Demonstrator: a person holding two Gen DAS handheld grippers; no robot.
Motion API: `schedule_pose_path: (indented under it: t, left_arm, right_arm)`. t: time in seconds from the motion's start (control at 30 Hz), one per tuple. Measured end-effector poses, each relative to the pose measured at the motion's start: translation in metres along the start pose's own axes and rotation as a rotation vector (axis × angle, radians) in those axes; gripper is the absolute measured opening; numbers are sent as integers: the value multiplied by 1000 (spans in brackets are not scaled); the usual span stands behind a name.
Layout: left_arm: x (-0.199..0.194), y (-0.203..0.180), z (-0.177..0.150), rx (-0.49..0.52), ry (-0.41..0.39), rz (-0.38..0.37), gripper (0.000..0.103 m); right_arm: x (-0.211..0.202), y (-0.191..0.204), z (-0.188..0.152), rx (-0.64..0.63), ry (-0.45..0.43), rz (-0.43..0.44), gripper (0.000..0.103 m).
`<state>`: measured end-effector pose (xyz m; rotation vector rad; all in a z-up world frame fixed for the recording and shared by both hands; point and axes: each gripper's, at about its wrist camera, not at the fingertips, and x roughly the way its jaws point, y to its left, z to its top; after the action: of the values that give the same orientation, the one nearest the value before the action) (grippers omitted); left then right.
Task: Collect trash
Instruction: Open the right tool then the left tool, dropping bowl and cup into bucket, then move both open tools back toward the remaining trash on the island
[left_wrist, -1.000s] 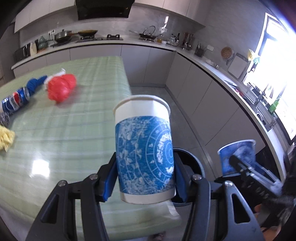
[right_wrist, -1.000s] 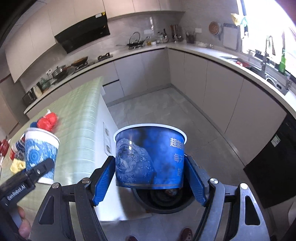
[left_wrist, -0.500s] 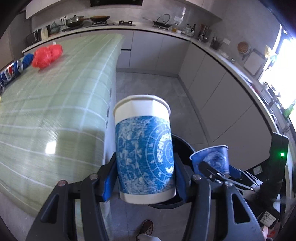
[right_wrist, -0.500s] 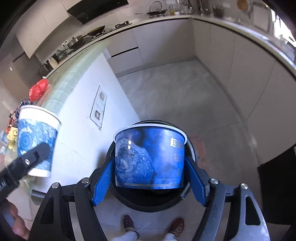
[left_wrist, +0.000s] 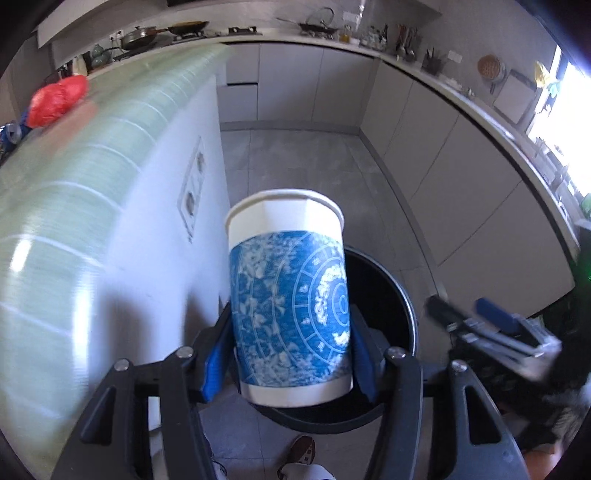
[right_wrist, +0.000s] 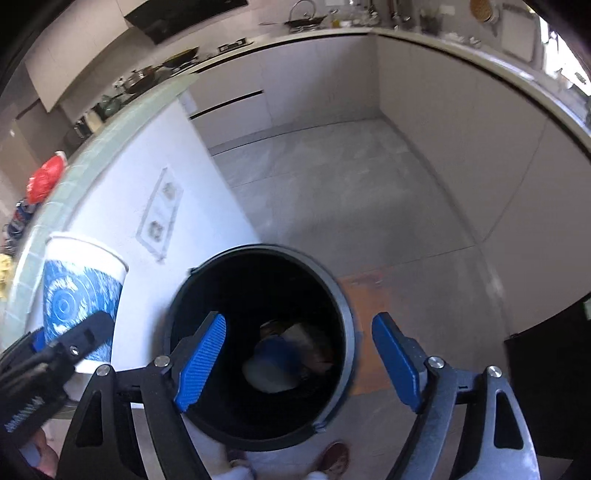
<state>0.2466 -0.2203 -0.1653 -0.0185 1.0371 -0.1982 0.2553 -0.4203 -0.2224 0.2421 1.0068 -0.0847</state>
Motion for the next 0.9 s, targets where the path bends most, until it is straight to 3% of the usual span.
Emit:
schedule_pose_path:
  t: [0.13,0.27,0.33,0.6,0.9]
  left_arm:
    - [37,-10,-6,49,71,51,62]
    - [55,-21,-4,90,128,86,72]
    - [47,-24,-3,109,101,101,83]
    - [2,-32,14,100,12,114,84]
    - [-57,-33,30,93,-49,77,84]
  right_arm:
    - [-7,-19,1,28,-25,-58,83]
    - [-9,-26,0,24,-22,-100,83]
    - [-12,-29,-1,23,-24,-115,83]
    - [-32,-23,3,28,-30,-102,83]
    - [-69,-6,7,49,-37,-101,83]
